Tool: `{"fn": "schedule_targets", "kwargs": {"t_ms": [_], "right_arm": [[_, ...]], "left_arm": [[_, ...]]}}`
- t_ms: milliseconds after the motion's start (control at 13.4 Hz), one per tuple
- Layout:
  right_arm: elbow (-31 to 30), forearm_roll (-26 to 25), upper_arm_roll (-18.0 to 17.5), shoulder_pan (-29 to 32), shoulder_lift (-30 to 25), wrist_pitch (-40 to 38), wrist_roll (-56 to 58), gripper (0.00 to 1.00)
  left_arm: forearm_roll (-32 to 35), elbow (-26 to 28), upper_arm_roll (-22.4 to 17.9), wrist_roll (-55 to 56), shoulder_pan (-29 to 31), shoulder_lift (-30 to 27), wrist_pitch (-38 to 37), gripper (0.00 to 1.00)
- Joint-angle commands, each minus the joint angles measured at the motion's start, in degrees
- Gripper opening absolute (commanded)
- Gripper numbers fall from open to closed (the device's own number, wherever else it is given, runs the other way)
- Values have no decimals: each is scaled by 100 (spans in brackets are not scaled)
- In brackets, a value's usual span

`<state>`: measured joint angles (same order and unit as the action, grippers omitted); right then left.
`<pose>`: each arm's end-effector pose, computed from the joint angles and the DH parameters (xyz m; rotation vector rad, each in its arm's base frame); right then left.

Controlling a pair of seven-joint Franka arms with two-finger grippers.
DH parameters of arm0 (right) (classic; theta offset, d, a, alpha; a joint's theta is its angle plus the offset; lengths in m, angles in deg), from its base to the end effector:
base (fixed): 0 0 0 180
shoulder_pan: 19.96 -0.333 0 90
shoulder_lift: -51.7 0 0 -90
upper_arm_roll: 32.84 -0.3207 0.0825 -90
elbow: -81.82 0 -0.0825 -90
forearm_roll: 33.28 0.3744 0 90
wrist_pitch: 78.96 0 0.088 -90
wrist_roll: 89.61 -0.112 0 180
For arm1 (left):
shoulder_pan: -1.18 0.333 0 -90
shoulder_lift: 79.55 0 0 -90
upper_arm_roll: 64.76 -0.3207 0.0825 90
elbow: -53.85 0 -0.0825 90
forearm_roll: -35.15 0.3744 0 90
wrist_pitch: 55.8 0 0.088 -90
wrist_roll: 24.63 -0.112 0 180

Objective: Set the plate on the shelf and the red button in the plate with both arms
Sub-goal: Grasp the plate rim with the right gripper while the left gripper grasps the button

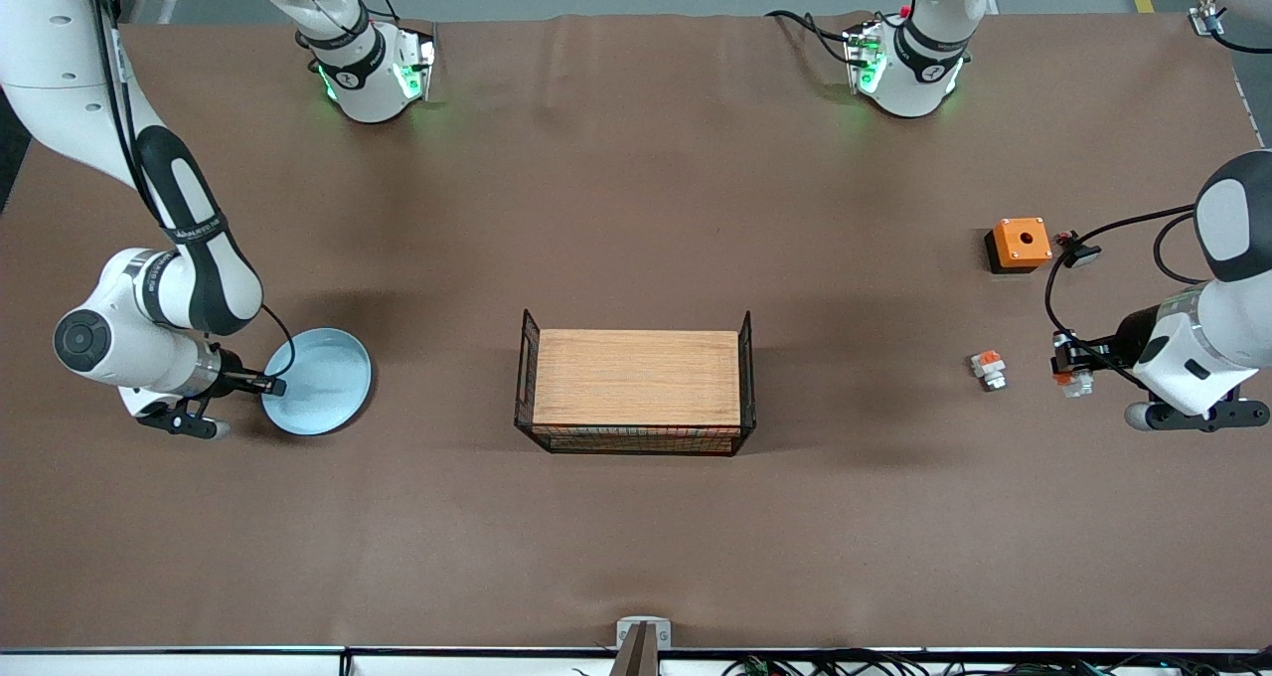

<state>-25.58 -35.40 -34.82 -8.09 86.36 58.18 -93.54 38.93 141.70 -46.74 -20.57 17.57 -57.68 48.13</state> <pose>0.6141 -0.1085 0.1864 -3.1197 0.3419 0.1341 0.6510 0.0137 0.4408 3.0894 0.0623 -0.1310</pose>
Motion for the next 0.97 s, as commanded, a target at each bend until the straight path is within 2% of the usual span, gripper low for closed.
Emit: {"fn": "schedule_targets", "kwargs": {"t_ms": [0, 373, 672, 896], "right_arm": [[-123, 27, -40, 17, -118, 6, -12, 34], [-114, 27, -83, 17, -188, -196, 303, 3], [-9, 27, -83, 17, -311, -399, 454, 2], [9, 27, -179, 17, -626, -425, 455, 3]], "left_arm": [[-96, 13, 53, 77, 14, -130, -127, 0], [-307, 13, 141, 95, 32, -332, -452, 0], [-421, 13, 237, 130, 23, -438, -698, 0], [-430, 13, 307, 121, 23, -561, -918, 0]]}}
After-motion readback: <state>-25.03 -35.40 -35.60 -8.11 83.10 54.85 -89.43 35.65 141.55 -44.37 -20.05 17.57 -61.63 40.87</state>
